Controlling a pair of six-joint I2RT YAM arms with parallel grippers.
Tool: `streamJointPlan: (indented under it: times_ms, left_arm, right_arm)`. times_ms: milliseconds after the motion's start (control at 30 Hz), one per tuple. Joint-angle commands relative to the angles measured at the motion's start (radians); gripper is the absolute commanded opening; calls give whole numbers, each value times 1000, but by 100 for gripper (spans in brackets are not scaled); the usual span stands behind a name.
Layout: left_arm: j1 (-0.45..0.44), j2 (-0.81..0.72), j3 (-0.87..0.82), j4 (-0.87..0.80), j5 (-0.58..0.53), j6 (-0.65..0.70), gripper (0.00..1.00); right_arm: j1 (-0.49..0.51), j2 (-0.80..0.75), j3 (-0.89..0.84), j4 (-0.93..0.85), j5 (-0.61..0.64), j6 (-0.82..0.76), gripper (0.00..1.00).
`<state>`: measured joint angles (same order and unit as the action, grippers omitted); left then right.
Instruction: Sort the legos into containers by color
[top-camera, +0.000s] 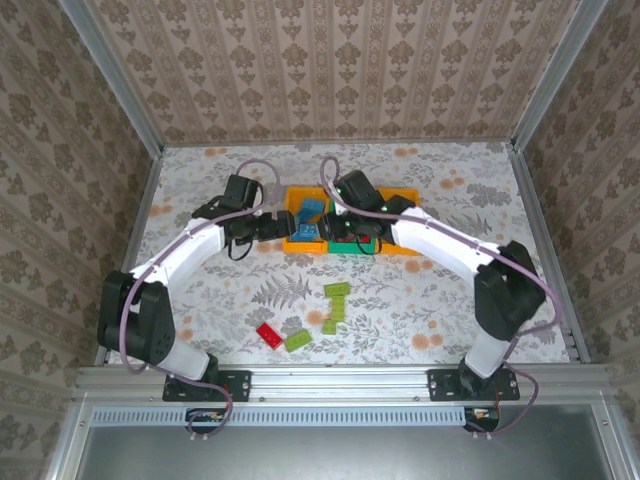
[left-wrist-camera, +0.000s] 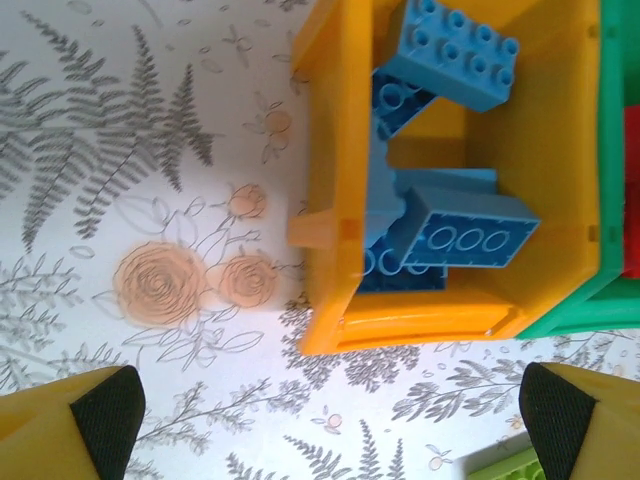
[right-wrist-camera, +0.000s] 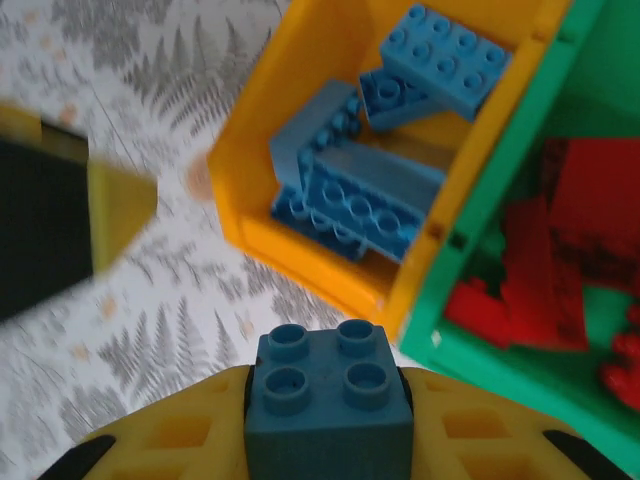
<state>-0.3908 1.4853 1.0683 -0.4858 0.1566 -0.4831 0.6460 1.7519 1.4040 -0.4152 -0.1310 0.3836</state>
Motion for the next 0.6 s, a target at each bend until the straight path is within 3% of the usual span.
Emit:
streamJointPlan:
  times_ms: [0, 300, 500, 567]
  left_arm:
    - [12, -63, -48, -23, -31, -28, 100]
    - [23, -135, -160, -27, -46, -42, 100]
    - [22, -166, -210, -15, -23, -44, 100]
    - [19, -186, -228, -16, -22, -27, 100]
  right_arm:
    - [-17, 107, 110, 20, -90, 130, 21]
    - [-43, 342, 355, -44, -84, 217, 26]
    - [-50, 414, 433, -77, -43, 230, 36]
    - [-55, 426, 446, -80, -33, 228, 44]
